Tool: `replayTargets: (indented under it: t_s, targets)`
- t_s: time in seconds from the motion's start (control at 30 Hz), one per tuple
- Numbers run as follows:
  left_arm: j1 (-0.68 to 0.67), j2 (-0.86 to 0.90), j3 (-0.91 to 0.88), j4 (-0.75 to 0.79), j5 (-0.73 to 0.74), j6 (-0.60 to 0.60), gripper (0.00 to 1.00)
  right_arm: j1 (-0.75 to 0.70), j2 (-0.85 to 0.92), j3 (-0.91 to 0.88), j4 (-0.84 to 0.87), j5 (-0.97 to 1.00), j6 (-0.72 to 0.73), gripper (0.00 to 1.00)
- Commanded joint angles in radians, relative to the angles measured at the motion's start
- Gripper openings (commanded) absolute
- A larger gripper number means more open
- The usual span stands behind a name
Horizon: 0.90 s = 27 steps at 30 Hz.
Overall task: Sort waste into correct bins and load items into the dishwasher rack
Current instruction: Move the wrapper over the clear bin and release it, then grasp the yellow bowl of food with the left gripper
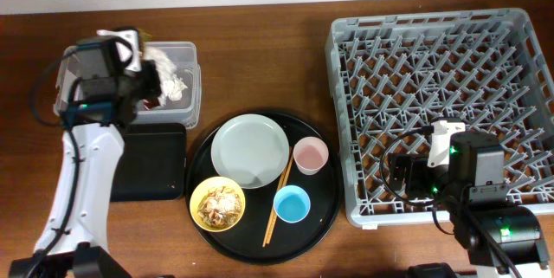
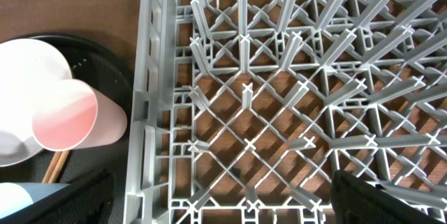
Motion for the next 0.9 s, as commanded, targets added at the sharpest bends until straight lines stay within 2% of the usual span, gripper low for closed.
replayTargets:
  t_s: [0.0, 0.03, 0.1, 0.2, 0.3, 0.4, 0.43, 0.47, 0.5, 0.57, 0.6, 0.67, 0.7, 0.87]
  targets:
    - [0.056, 0.040, 0.005, 0.047, 0.000, -0.048, 0.29, -0.003, -0.001, 0.018, 0.003, -0.009, 0.007, 0.99]
    - [0.068, 0.063, 0.005, 0.062, 0.000, -0.048, 0.52, -0.003, -0.001, 0.018, 0.003, -0.009, 0.008, 0.99]
    - [0.075, 0.076, 0.005, 0.087, -0.001, -0.047, 0.72, -0.003, -0.001, 0.018, 0.003, -0.009, 0.008, 0.99]
    - [0.072, 0.041, 0.007, 0.074, 0.013, -0.048, 0.73, -0.003, -0.001, 0.018, 0.003, -0.009, 0.008, 0.99]
    - [0.046, -0.044, 0.007, -0.047, 0.032, -0.048, 0.68, -0.003, -0.001, 0.018, 0.003, -0.009, 0.008, 0.99]
    - [-0.105, -0.116, 0.006, -0.332, 0.053, -0.048, 0.70, -0.003, -0.001, 0.018, 0.003, -0.010, 0.008, 0.99]
    - [-0.142, -0.114, 0.006, -0.390, 0.054, -0.048, 0.73, -0.003, -0.001, 0.018, 0.003, -0.010, 0.008, 0.99]
    - [-0.188, -0.110, 0.006, -0.459, 0.054, -0.048, 0.92, -0.003, -0.002, 0.018, 0.003, -0.014, 0.008, 0.99]
    - [-0.223, -0.105, 0.005, -0.509, 0.070, -0.048, 0.99, -0.003, -0.001, 0.018, 0.002, -0.017, 0.008, 0.99]
    - [-0.293, -0.096, 0.003, -0.613, 0.177, -0.049, 0.99, -0.003, -0.001, 0.018, 0.002, -0.017, 0.008, 0.99]
    - [-0.329, -0.094, -0.008, -0.650, 0.196, -0.088, 0.99, -0.003, -0.001, 0.018, 0.002, -0.017, 0.008, 0.99]
    - [-0.391, -0.093, -0.053, -0.657, 0.195, -0.183, 0.99, -0.003, -0.001, 0.018, 0.002, -0.017, 0.008, 0.99]
    - [-0.438, -0.092, -0.101, -0.639, 0.180, -0.270, 0.99, -0.003, -0.001, 0.018, 0.002, -0.017, 0.008, 0.99]
    - [-0.552, -0.091, -0.308, -0.476, 0.177, -0.400, 0.98, -0.003, -0.001, 0.018, 0.002, -0.021, 0.008, 0.99]
